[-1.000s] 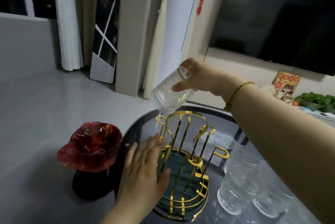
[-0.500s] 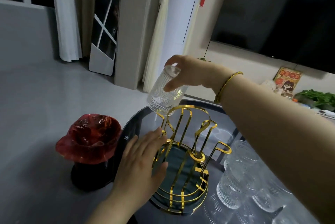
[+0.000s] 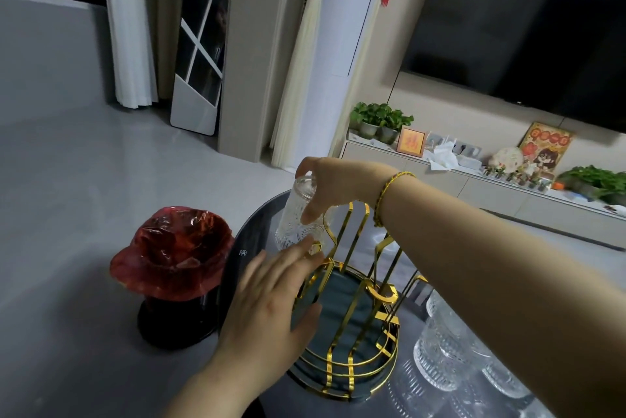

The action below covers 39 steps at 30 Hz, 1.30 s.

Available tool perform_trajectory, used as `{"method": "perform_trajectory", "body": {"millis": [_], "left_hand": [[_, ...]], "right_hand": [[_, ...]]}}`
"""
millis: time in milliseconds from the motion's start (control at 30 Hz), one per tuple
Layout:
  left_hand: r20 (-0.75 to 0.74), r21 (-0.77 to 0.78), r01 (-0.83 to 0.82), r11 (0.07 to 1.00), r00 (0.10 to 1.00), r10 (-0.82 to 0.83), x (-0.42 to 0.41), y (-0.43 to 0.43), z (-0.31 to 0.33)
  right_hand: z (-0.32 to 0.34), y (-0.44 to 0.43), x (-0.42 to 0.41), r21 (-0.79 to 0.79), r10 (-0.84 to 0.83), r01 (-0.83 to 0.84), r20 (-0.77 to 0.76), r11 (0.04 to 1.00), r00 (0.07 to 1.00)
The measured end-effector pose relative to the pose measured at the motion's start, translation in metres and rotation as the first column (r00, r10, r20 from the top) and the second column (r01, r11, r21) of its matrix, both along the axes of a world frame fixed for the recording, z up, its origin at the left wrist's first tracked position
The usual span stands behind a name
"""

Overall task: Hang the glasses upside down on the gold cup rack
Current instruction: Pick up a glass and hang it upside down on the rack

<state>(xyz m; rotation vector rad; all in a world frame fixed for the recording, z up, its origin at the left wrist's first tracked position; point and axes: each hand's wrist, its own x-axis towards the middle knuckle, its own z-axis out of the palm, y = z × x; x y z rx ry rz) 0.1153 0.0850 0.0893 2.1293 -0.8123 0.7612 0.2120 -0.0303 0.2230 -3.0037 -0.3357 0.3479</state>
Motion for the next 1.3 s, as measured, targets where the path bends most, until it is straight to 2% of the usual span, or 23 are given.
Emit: {"method": "perform_trajectory", "body": {"millis": [467,900,1200,1300], "left_hand": [[-0.048,-0.056,0.067,0.996,0.996,-0.07,0.001,0.002,-0.001],[-0.045,-0.051,0.07,0.996,0.996,-0.073,0.001,0.0,-0.002],[-0.068,-0.035,0.065,0.997,0.995,-0.067,0.001,0.001,0.0],[-0.092,-0.035,0.076,0.997,0.993,-0.079,-0.001,0.001,0.002]], "right_hand": [[0.0,0.013,0.007,-0.272,0.029,-0.058,-0.109,0.96,0.994],[0.002,0.007,0.011,-0.195,-0.053,0.011,-0.209,0.981,0.976],[0.0,0.007,0.011,-0.206,-0.042,0.003,-0.187,0.979,0.982],[0.004,0.004,0.008,-0.243,0.003,-0.028,-0.102,0.97,0.995]]}}
